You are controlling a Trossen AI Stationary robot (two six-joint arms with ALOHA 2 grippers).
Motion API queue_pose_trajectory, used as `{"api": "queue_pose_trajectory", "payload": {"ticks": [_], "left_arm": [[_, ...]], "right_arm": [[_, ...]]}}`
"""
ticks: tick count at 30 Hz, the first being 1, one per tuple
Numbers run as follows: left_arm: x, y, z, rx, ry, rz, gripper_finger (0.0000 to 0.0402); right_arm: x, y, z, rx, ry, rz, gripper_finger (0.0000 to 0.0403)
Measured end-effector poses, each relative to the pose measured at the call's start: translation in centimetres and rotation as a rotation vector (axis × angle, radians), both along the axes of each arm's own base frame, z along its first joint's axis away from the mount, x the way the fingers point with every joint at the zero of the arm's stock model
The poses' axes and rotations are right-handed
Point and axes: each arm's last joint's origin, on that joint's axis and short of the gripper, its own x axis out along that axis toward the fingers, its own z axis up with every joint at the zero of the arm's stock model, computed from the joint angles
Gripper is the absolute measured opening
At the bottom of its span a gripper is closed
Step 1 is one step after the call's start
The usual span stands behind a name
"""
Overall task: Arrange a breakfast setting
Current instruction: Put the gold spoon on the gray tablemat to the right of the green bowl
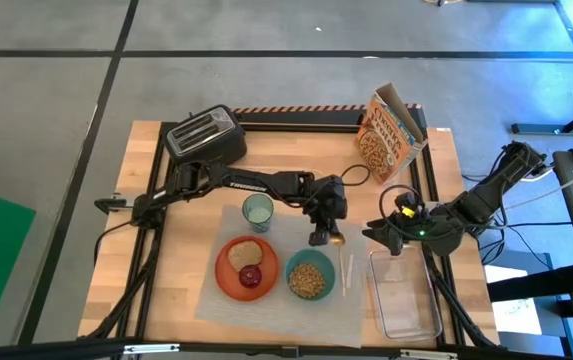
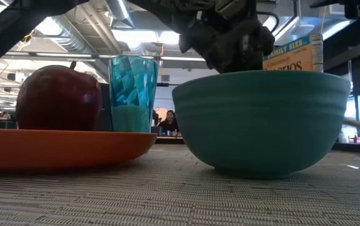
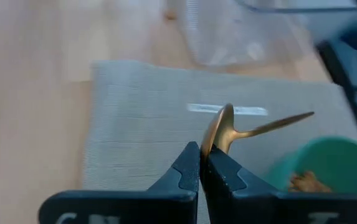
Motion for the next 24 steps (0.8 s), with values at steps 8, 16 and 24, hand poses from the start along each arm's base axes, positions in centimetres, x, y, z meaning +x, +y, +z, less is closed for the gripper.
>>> {"api": "queue_pose_trajectory", "payload": {"ticks": [8,16,24], "left_arm": [[0.0,-1.0,-0.1,0.073,-0.028,-0.079,0.0000],[0.5,-1.9,-1.9,0.074,-0.011,-0.089,0.0007],[0.6,-2.1,-2.4,0.026,-0.010,-0.112,0.0009]], "right_arm": [[0.0,0.0,0.0,-0.004,0.005,0.000,0.0237],[0.0,0.0,-0.1,-0.007,0.009,0.000,0.0237],[-0.1,0.0,-0.1,0.005,0.016,0.016,0.0237]]}}
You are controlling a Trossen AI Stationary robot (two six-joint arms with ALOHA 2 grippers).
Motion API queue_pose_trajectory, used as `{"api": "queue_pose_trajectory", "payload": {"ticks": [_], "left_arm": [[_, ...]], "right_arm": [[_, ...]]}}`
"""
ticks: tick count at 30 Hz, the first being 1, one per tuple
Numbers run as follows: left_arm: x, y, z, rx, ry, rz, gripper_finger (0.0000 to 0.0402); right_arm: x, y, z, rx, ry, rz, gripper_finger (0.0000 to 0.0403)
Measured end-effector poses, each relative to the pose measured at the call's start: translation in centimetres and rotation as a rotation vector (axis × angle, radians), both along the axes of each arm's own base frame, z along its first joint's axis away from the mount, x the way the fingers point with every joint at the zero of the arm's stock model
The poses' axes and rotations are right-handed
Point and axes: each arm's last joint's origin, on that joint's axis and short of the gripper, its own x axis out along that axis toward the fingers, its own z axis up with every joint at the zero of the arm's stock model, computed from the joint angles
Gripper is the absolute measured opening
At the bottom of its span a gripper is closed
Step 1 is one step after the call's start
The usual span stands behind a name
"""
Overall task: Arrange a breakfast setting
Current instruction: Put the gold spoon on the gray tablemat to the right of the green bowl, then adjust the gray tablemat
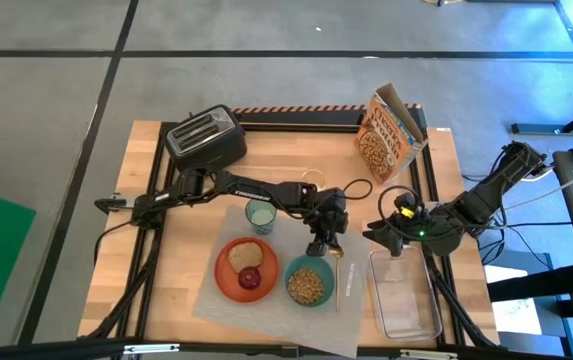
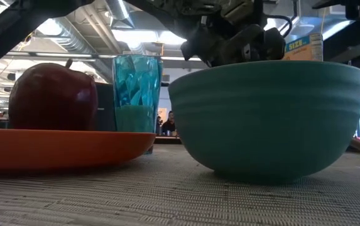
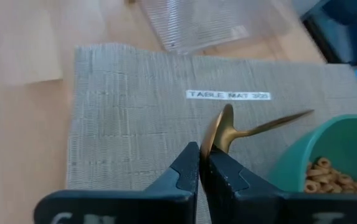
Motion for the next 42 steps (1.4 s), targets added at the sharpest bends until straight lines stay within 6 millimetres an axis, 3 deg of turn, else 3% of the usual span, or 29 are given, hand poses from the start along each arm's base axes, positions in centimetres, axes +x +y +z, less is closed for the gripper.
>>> {"api": "queue_pose_trajectory", "payload": {"ticks": [8,14,20,28,37,42], "left_arm": [[-0.1,0.7,0.2,-0.112,0.006,-0.038,0.0010],[0.3,-0.7,0.4,-0.097,-0.044,-0.059,0.0011],[0.6,-2.5,-0.5,-0.045,-0.050,-0.065,0.0011],[0.6,-2.4,-0.6,-0.016,-0.065,-0.087,0.0013],[0.6,-2.2,-0.6,-0.010,-0.063,-0.074,0.0093],[0.3,-1.7,0.1,0.000,-0.018,0.050,0.0130]], "right_arm": [[0.0,0.1,0.0,0.011,0.002,0.011,0.0237],[0.0,0.1,0.0,0.016,0.004,0.017,0.0237],[0.0,0.1,0.0,0.018,0.004,0.017,0.0237],[0.0,0.3,-0.1,0.027,0.036,0.090,0.0237],[0.3,0.6,-1.2,-0.009,0.119,0.074,0.0237],[0.2,0.2,-1.7,-0.034,0.162,0.027,0.0235]]}}
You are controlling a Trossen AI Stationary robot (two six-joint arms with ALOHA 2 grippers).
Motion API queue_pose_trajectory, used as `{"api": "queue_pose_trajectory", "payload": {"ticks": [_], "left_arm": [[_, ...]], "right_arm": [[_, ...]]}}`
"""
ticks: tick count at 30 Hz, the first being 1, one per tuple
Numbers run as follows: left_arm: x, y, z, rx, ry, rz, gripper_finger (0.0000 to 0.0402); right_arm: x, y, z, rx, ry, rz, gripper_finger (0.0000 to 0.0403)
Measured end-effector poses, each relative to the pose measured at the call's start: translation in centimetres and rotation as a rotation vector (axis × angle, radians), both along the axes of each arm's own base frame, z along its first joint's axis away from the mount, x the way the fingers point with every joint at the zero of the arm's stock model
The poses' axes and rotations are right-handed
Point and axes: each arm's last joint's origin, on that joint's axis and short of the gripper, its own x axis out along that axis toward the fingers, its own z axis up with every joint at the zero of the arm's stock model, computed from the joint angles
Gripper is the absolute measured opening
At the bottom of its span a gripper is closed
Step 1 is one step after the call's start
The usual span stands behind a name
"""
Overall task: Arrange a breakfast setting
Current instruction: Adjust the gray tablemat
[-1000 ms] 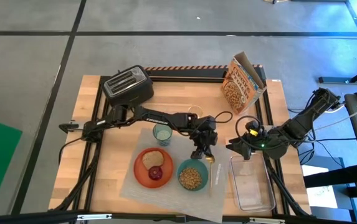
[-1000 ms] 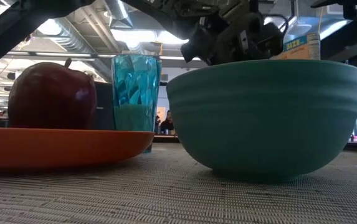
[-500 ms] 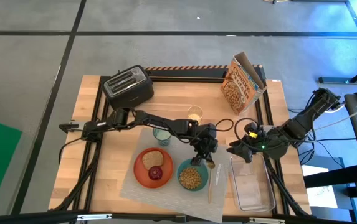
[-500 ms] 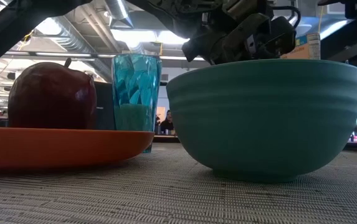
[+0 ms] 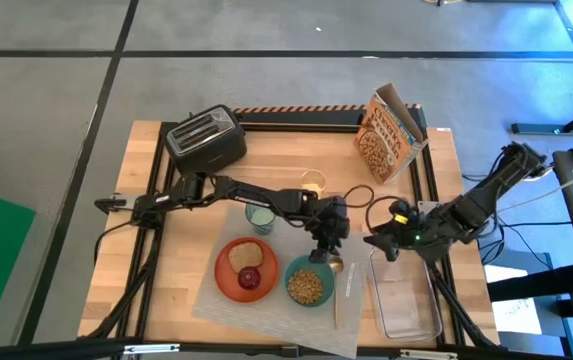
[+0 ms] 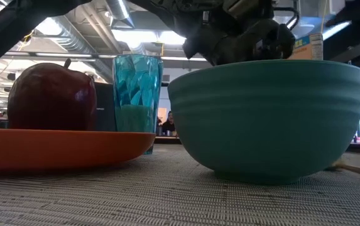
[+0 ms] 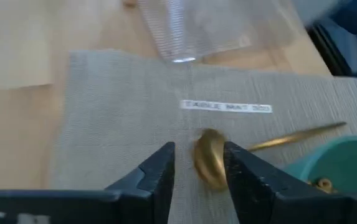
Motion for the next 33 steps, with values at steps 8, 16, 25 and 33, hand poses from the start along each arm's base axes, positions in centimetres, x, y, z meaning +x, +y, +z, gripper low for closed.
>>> {"api": "queue_pose_trajectory", "payload": {"ticks": [8,16,25,33], "left_arm": [[-3.1,1.4,7.7,0.074,0.000,0.101,0.0125],[-8.5,2.1,15.2,0.231,0.036,0.279,0.0113],[-15.1,2.7,21.0,0.365,0.088,0.455,0.0112],[-20.4,3.0,25.1,0.434,0.043,0.635,0.0112]], "right_arm": [[0.3,-2.2,-2.1,-0.026,0.308,-0.020,0.0156],[4.4,-4.2,-4.4,-0.070,0.467,0.123,0.0010],[9.3,-5.7,-7.4,-0.033,0.472,0.269,0.0002],[9.2,-5.5,-12.2,0.029,0.483,0.294,0.0001]]}}
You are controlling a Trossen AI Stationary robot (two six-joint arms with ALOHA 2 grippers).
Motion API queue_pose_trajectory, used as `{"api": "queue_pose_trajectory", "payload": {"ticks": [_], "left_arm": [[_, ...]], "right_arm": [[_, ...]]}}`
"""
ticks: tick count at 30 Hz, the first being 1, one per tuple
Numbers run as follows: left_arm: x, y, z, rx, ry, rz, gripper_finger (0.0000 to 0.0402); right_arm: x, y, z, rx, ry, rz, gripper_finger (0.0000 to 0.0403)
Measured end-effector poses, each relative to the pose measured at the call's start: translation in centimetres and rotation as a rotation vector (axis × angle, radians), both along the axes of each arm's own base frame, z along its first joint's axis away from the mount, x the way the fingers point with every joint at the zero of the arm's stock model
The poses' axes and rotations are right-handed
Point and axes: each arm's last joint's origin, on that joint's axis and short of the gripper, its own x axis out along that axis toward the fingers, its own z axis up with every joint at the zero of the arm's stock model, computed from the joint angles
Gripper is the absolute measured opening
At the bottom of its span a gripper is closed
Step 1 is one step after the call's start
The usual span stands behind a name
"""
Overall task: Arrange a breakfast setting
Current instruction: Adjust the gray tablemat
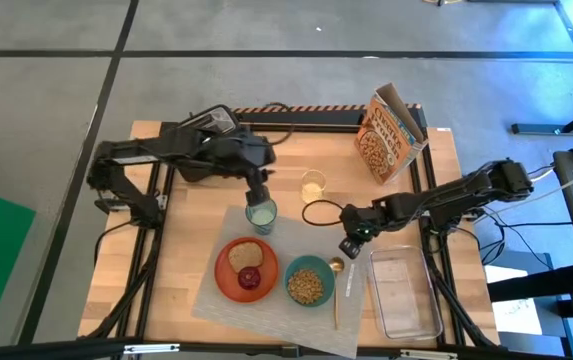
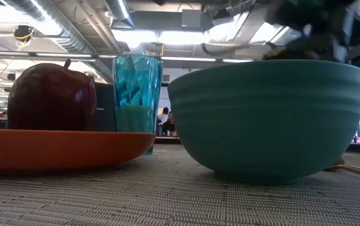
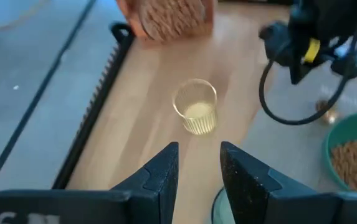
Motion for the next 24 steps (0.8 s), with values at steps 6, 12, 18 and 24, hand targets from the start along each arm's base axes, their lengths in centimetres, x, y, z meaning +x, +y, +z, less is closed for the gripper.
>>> {"api": "queue_pose_trajectory", "payload": {"ticks": [6,12,18,24], "left_arm": [[-2.5,-0.2,1.8,0.025,-0.057,0.058,0.0112],[-3.2,-0.5,2.0,0.042,-0.051,0.082,0.0112],[-3.4,-0.8,1.9,0.034,-0.037,0.085,0.0112],[-3.9,-0.8,1.6,0.039,0.016,0.117,0.0112]], "right_arm": [[-1.3,-0.3,-2.3,0.008,0.056,-0.020,0.0000],[-1.8,-1.5,-3.6,-0.019,0.101,-0.041,0.0000],[-1.0,-2.9,-4.4,-0.012,0.088,-0.030,0.0000],[-0.7,-5.0,-4.5,-0.090,0.070,-0.116,0.0000]]}}
